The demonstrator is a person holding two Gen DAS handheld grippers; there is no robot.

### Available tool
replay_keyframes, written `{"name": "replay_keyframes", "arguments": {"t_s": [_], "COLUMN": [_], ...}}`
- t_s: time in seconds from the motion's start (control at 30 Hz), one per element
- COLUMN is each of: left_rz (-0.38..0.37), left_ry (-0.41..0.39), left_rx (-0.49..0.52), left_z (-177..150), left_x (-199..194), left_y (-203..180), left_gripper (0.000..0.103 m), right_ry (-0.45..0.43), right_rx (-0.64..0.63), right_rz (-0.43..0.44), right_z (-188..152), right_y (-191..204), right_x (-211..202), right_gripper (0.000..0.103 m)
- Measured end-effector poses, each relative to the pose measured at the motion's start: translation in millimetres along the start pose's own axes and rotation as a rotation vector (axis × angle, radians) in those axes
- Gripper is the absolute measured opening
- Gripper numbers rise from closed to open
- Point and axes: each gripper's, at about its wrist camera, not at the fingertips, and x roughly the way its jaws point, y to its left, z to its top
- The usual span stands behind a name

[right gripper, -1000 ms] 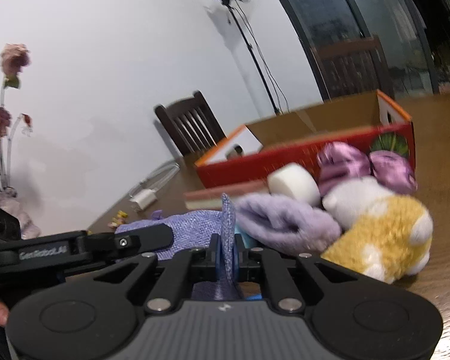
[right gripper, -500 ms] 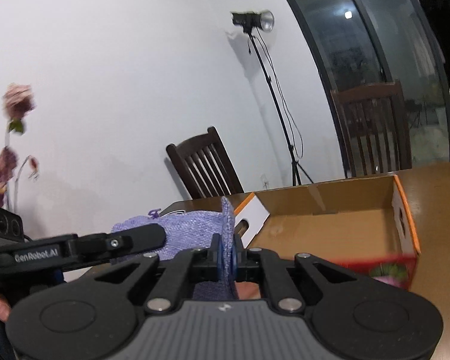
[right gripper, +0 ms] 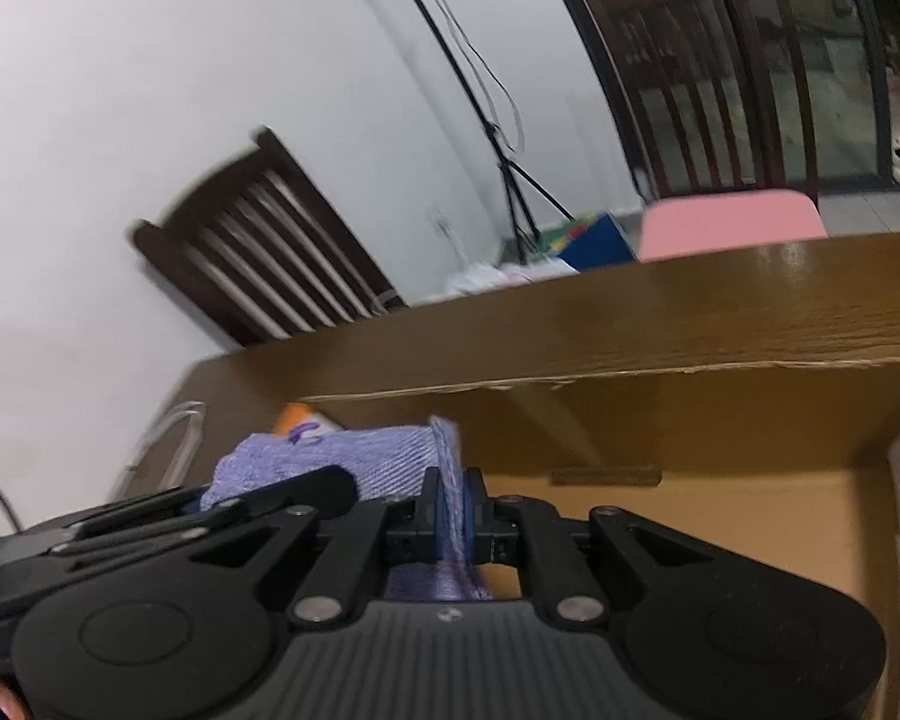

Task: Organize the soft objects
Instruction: 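Carry the sachet over the cardboard box, lower it inside, open grippers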

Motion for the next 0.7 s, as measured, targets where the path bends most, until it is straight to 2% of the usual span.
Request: {"name": "replay_keyframes", "arguments": {"t_s": [0.07, 0.1, 0.13, 0.2, 0.23, 0.33, 0.37, 0.47, 0.63, 0.7], "left_rz": [0.035, 0.041, 0.050, 0.065, 0.071, 0.099, 0.116, 0.090, 0.085, 0.097], "left_ry": [0.037, 0.041, 0.040, 0.036, 0.037, 0.038, 0.034, -0.026, -0.089, -0.115], "left_rx": [-0.007, -0.020, -0.028, -0.016, -0.011, 0.040, 0.055, 0.103, 0.077, 0.075], "left_z": [3, 5, 5, 1, 0, -12, -15, -19, -14, -11], "left_x": [9, 11, 10, 4, 1, -9, -9, -22, -74, -102], "left_y": [4, 6, 7, 6, 4, -6, -10, -18, -26, -33], "left_gripper": [0.051, 0.055, 0.057, 0.059, 0.060, 0.064, 0.070, 0.080, 0.082, 0.083], "right_ry": [0.012, 0.010, 0.003, 0.000, -0.003, -0.015, -0.022, -0.050, -0.114, -0.135], "right_rx": [-0.014, -0.030, -0.038, -0.033, -0.028, -0.013, -0.011, -0.057, -0.084, -0.125], "right_rz": [-0.039, -0.063, -0.083, -0.111, -0.106, -0.084, -0.091, -0.126, -0.125, -0.144], "right_z": [2, 1, 1, -5, -8, -12, -12, -7, 1, 3], "right_y": [1, 2, 1, -4, -6, -10, -10, -2, 17, 30], "right_x": [11, 15, 17, 19, 20, 17, 14, -3, -64, -97], "right_gripper": [0.016, 0.024, 0.027, 0.049, 0.055, 0.056, 0.056, 0.057, 0.062, 0.068]}}
